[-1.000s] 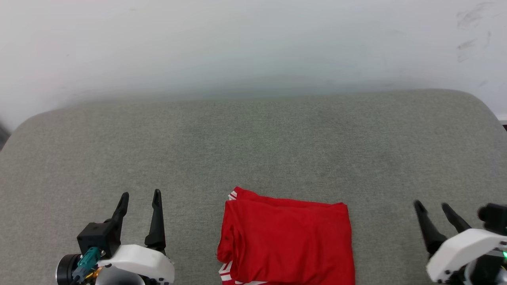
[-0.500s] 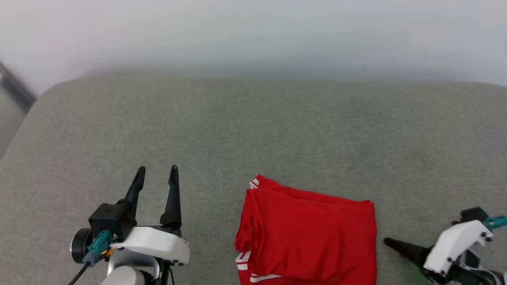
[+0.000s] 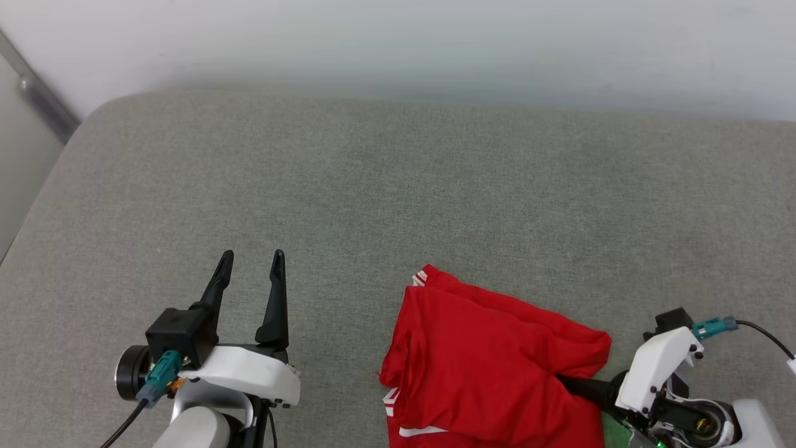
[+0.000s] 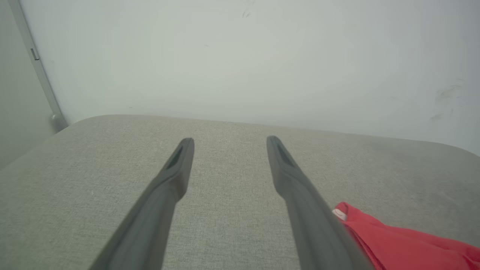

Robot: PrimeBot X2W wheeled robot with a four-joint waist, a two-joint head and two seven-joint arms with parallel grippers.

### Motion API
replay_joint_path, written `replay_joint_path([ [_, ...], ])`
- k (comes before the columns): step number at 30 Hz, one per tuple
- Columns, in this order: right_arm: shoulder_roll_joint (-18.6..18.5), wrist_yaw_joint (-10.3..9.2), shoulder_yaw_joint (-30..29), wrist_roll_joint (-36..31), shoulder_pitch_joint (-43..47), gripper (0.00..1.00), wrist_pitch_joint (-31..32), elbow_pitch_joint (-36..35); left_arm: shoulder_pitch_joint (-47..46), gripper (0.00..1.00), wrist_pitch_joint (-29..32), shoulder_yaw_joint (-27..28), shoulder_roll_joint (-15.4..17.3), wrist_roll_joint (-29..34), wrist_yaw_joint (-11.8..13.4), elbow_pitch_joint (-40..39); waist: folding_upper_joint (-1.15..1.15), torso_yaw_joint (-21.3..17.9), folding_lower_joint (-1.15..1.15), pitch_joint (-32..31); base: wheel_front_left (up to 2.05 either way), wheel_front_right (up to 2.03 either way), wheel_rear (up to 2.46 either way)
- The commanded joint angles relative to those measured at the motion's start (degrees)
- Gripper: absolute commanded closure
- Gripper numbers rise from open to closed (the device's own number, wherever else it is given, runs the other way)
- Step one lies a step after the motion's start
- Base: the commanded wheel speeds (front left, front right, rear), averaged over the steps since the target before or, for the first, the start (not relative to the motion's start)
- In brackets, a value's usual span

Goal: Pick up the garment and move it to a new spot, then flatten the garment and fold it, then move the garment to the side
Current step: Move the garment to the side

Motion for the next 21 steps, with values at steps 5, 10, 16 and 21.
replay_joint_path([
  [5, -1.6, -0.09, 3.79, -0.12, 0.25, 1.0, -2.47, -2.02, 1.18, 0.0, -0.19, 0.66, 0.1, 0.63, -0.03, 0.79, 0.0, -1.12, 0.0, -2.54, 0.0, 0.0, 0.0],
  [10, -6.28, -0.09, 9.29, -4.08, 0.76, 1.0, -4.68, -6.54, 3.24, 0.0, -0.18, 0.79, 0.78, 0.78, 0.4, 0.51, 0.0, -4.03, 0.0, -5.14, 0.0, 0.0, 0.0],
  [16, -13.88, -0.09, 14.06, -15.67, -0.33, 1.0, -7.93, -8.76, 4.53, 0.0, -0.16, 0.8, 1.06, 0.84, 0.75, -1.23, 0.0, -9.56, 0.0, -4.97, 0.0, 0.0, 0.0],
  [21, -15.58, -0.09, 13.55, -22.38, -3.97, 1.0, -10.38, -7.35, 3.95, 0.0, -0.17, 0.66, 0.7, 1.02, 0.7, -2.67, 0.0, -15.37, 0.0, -2.35, 0.0, 0.0, 0.0],
])
